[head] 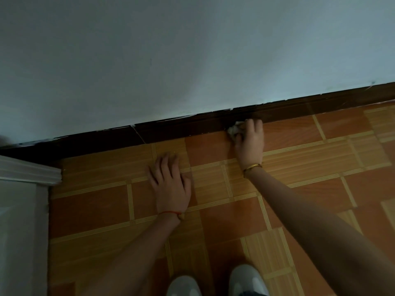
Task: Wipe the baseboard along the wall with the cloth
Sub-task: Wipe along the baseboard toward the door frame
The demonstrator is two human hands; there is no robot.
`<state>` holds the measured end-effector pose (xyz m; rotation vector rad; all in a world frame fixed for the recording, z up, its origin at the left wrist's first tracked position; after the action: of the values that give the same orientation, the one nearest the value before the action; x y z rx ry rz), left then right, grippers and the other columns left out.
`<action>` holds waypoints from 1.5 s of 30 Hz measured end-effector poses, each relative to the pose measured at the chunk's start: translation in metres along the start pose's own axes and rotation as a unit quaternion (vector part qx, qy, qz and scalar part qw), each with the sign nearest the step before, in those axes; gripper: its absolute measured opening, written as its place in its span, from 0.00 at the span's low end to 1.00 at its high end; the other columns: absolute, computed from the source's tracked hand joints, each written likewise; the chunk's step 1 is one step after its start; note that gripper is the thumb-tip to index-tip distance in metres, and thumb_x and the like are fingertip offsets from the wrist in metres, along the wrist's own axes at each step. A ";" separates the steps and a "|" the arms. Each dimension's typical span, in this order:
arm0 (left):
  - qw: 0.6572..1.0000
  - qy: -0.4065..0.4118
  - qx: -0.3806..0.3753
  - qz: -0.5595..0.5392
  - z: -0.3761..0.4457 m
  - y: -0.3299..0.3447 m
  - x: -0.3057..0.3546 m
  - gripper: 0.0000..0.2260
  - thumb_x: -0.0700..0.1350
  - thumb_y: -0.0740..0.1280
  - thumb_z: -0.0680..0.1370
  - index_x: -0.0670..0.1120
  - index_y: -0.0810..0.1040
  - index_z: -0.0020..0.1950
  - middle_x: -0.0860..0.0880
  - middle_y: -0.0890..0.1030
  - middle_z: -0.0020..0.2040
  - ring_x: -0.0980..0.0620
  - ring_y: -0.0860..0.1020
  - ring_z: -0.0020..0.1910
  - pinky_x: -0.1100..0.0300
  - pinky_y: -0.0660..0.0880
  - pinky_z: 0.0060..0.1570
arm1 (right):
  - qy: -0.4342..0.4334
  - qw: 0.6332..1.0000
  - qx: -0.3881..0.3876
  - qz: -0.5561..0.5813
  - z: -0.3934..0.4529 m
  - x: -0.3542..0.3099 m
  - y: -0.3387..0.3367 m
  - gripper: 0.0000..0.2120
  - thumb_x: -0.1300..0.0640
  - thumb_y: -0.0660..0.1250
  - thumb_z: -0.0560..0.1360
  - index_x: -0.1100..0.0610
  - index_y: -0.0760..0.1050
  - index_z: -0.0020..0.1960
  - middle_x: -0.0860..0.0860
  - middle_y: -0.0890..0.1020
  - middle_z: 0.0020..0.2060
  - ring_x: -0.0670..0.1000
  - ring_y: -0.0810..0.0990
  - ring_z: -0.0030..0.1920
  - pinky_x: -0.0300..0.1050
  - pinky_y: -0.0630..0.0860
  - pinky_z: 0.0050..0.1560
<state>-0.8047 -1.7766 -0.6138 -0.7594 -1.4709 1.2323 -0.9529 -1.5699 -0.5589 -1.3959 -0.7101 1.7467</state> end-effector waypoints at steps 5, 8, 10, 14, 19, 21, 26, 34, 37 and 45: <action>1.000 -0.003 -0.006 -0.001 0.000 -0.001 -0.001 0.25 0.50 0.56 0.78 0.45 0.67 0.75 0.41 0.68 0.74 0.38 0.63 0.76 0.32 0.52 0.75 | -0.139 0.984 -0.114 -0.003 -0.023 -0.056 0.034 0.16 0.70 0.68 0.69 0.64 0.73 0.56 0.60 0.74 0.53 0.59 0.75 0.51 0.49 0.76 0.47; 1.000 -0.002 -0.008 -0.006 0.000 -0.001 0.000 0.25 0.50 0.55 0.79 0.45 0.68 0.76 0.41 0.68 0.74 0.38 0.63 0.75 0.32 0.52 0.75 | -0.108 0.989 -0.102 -0.001 -0.017 -0.049 0.030 0.15 0.71 0.67 0.69 0.64 0.73 0.54 0.60 0.74 0.54 0.60 0.74 0.52 0.50 0.76 0.49; 1.000 -0.002 -0.007 -0.008 0.000 -0.001 -0.001 0.25 0.50 0.56 0.79 0.45 0.67 0.76 0.41 0.68 0.74 0.39 0.63 0.76 0.32 0.51 0.75 | -0.063 0.996 -0.068 0.001 -0.010 -0.031 0.018 0.14 0.71 0.66 0.69 0.63 0.72 0.53 0.60 0.73 0.53 0.59 0.75 0.51 0.51 0.76 0.49; 1.000 -0.005 -0.007 -0.009 -0.001 0.000 -0.001 0.25 0.50 0.56 0.79 0.45 0.68 0.76 0.41 0.68 0.74 0.39 0.63 0.76 0.33 0.52 0.76 | 0.000 1.000 -0.027 -0.005 0.002 0.002 -0.003 0.15 0.72 0.63 0.69 0.64 0.71 0.54 0.61 0.72 0.53 0.61 0.73 0.51 0.54 0.77 0.49; 1.000 -0.010 -0.002 0.007 0.000 0.000 0.000 0.25 0.51 0.55 0.79 0.44 0.68 0.75 0.41 0.68 0.74 0.40 0.63 0.75 0.33 0.53 0.76 | -0.045 0.996 -0.074 0.008 -0.009 -0.034 0.020 0.14 0.70 0.66 0.69 0.62 0.71 0.54 0.60 0.72 0.53 0.58 0.74 0.50 0.51 0.77 0.46; 1.000 -0.010 -0.001 0.013 0.000 0.001 0.000 0.25 0.50 0.56 0.79 0.44 0.68 0.75 0.41 0.68 0.74 0.39 0.63 0.75 0.32 0.55 0.74 | -0.094 0.992 -0.089 0.011 -0.016 -0.050 0.029 0.12 0.70 0.68 0.69 0.63 0.72 0.51 0.60 0.72 0.51 0.58 0.74 0.47 0.47 0.74 0.42; 1.000 -0.008 0.007 0.013 0.000 0.000 0.001 0.24 0.50 0.56 0.80 0.43 0.69 0.75 0.40 0.69 0.74 0.39 0.64 0.75 0.31 0.56 0.74 | -0.059 0.995 -0.060 0.056 -0.010 -0.025 0.019 0.13 0.69 0.68 0.69 0.62 0.72 0.51 0.58 0.73 0.52 0.56 0.74 0.49 0.43 0.74 0.45; 1.000 -0.012 0.005 0.025 0.000 0.003 0.002 0.24 0.50 0.55 0.79 0.43 0.70 0.74 0.39 0.69 0.73 0.37 0.66 0.74 0.31 0.57 0.73 | 0.047 0.989 0.069 0.126 0.018 0.034 -0.045 0.09 0.68 0.69 0.70 0.63 0.73 0.49 0.58 0.74 0.52 0.48 0.73 0.49 0.34 0.71 0.49; 1.000 -0.012 0.009 0.025 0.000 0.003 0.003 0.24 0.50 0.54 0.80 0.43 0.70 0.74 0.40 0.69 0.73 0.37 0.65 0.74 0.31 0.56 0.73 | -0.017 0.986 0.061 0.153 0.016 0.002 -0.047 0.08 0.68 0.70 0.70 0.62 0.73 0.47 0.56 0.74 0.49 0.45 0.72 0.49 0.24 0.66 0.46; 0.999 -0.021 0.011 0.030 0.000 0.001 0.006 0.25 0.49 0.54 0.79 0.43 0.70 0.74 0.39 0.70 0.73 0.37 0.66 0.73 0.31 0.59 0.72 | -0.028 0.978 0.074 0.193 0.022 -0.003 -0.058 0.08 0.69 0.70 0.69 0.62 0.74 0.45 0.56 0.75 0.47 0.46 0.73 0.45 0.23 0.66 0.43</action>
<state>-0.8066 -1.7704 -0.6133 -0.7725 -1.4753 1.3158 -0.9608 -1.5399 -0.5055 -1.4555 -0.3401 2.0985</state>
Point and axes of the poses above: each hand's wrist, its own z-axis towards the middle knuckle, its own y-axis out of the palm, x = y × z, the point moved 8 cm from there along z, towards the middle knuckle
